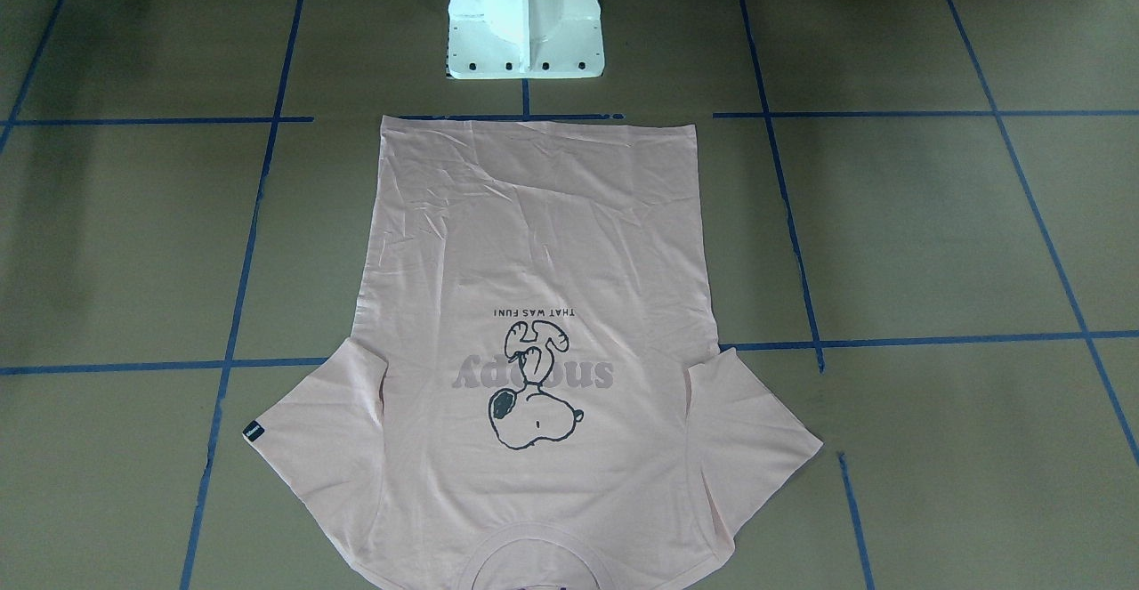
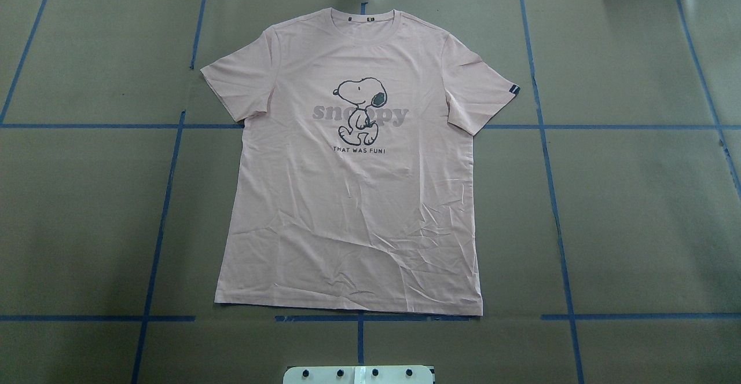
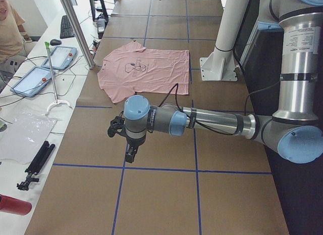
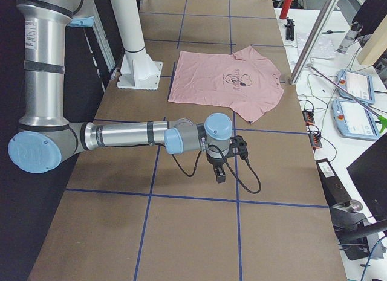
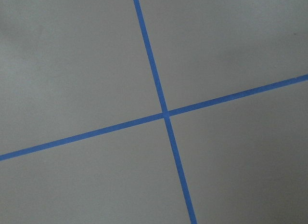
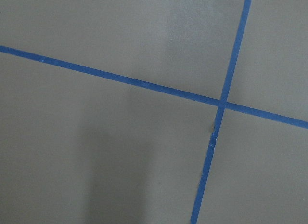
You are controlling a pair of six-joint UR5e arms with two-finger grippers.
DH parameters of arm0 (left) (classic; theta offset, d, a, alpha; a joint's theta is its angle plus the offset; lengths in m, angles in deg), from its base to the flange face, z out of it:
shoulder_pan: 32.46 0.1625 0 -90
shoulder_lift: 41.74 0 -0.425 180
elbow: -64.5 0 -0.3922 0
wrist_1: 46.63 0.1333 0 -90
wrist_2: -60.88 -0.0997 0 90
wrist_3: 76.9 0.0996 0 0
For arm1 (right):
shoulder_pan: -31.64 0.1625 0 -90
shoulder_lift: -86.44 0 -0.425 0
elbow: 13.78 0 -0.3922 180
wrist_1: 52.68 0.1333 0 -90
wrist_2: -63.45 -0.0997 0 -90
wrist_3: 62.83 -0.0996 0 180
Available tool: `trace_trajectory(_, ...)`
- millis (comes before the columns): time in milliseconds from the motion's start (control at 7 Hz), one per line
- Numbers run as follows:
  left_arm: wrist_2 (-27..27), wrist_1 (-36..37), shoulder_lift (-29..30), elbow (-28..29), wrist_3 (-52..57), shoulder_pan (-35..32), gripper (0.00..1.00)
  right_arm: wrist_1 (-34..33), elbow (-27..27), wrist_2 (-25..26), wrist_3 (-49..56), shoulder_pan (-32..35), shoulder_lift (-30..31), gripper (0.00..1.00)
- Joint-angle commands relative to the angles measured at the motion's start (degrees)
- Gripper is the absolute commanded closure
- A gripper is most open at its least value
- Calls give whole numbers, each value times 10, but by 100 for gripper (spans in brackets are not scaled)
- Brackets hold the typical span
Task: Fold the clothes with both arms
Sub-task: 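Move the right gripper toward the shirt's shoulder farthest from the robot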
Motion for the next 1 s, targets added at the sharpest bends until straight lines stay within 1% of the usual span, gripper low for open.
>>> trace_trajectory(0, 1, -36, -18, -19, 6, 29, 0, 1, -1, 0, 0, 0, 5, 0)
trace_trajectory(143, 0, -34, -20, -25, 2, 46, 0, 3, 2, -3, 0, 0, 6, 0)
trace_trajectory(286, 1, -32, -22, -29, 2, 46, 0, 4, 1, -10, -1, -2, 7, 0)
trace_trajectory(429, 1, -36, -20, -25, -2, 47, 0, 3, 0, -61, -25, -23, 7, 0)
trace_trajectory(571, 19, -38, -23, -32, 0, 47, 0, 31, -1, -82, -129, -87, -24, 0)
trace_trajectory(714, 28, -40, -31, -32, 0, 47, 0, 91, 6, 1, -241, -141, -50, 0)
trace_trajectory(857, 29, -41, -31, -33, 0, 47, 0, 141, 48, 56, -372, -201, -122, 0)
